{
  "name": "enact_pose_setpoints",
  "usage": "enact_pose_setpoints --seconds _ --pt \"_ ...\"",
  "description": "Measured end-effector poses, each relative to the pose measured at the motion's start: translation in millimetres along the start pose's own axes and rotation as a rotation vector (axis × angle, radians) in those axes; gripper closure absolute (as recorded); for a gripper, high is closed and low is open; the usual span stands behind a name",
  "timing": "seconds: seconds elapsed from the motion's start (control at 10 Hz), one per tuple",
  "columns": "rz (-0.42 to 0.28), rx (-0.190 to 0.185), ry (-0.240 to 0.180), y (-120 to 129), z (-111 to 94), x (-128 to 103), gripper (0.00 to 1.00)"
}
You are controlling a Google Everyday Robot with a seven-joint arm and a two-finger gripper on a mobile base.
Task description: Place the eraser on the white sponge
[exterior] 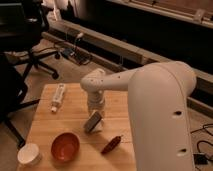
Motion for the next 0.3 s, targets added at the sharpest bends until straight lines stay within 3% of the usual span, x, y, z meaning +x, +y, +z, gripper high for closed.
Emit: enact_pose_setpoints --seconds 0.3 --pt "-0.035 -0.068 -0.001 15.5 0.4 -2.6 0.23"
